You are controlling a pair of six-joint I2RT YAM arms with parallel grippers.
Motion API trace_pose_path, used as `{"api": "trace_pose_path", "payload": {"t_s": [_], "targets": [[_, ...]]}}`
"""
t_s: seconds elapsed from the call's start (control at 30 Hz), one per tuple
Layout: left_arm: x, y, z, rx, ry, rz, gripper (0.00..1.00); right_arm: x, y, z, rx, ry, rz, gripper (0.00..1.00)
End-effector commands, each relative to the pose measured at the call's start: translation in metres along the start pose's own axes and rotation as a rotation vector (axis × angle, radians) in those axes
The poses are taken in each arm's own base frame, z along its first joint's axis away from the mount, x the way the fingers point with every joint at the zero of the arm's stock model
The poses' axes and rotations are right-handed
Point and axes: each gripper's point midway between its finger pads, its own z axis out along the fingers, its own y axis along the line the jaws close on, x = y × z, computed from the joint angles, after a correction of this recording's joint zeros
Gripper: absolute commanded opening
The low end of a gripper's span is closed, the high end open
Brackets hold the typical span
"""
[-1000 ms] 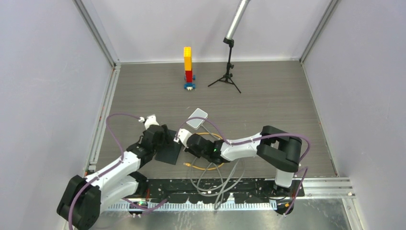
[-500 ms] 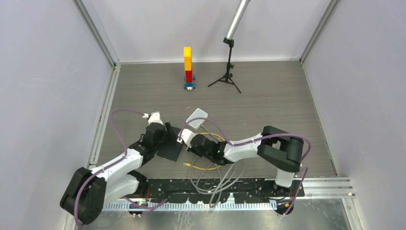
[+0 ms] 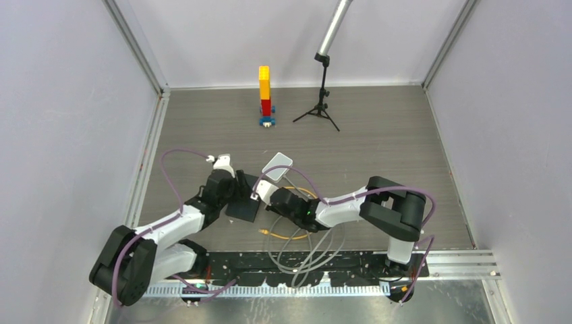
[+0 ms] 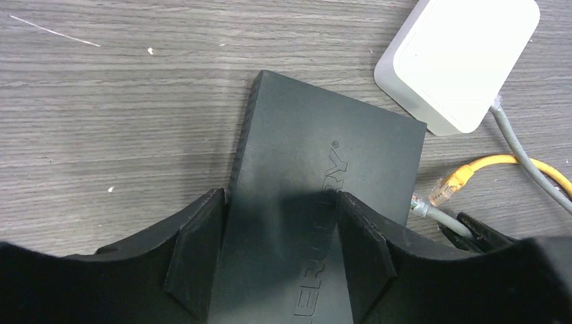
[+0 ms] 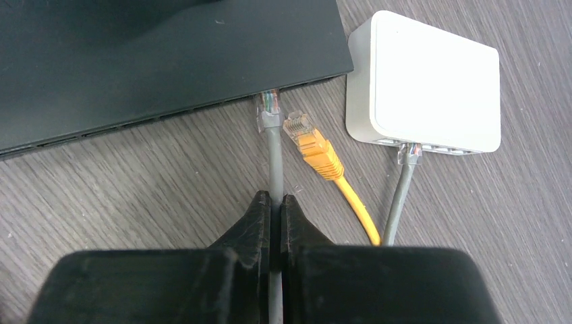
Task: Insert the plug into the switch port
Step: Insert the connector into the switch port.
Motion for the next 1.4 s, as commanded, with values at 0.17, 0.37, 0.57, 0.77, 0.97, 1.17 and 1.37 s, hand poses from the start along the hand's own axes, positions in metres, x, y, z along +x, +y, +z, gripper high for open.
{"api": "trace_pose_path", "payload": {"t_s": [0.17,0.37,0.57,0.77,0.97,1.17,1.37], "targets": [[0.007,-0.045,-0.015,0.166,0.101,-0.053,0.71,-0.015,0.028,0.003,-0.135,-0.091,0.028,0.0],[-0.011,-0.017,-0.017,0.028,0.024,-0.136,0.74,-0.015,0.027,0.002,-0.133,-0.084,0.022,0.01],[-0.029,0.0,-0.011,0.027,-0.004,-0.226,0.75,-0.015,0.028,0.002,-0.139,-0.082,0.019,0.01],[-0.04,0.01,-0.001,-0.002,-0.009,-0.213,0.79,-0.015,0.029,0.003,-0.141,-0.077,0.014,0.0],[-0.031,-0.004,0.007,0.086,0.031,-0.205,0.69,-0.013,0.029,0.004,-0.143,-0.073,0.013,0.0],[-0.01,-0.015,0.01,0.171,0.094,-0.212,0.61,-0.013,0.026,0.009,-0.142,-0.091,0.03,0.0],[0.002,-0.023,0.014,0.222,0.159,-0.19,0.58,-0.004,0.021,0.019,-0.144,-0.096,0.03,0.0]]}}
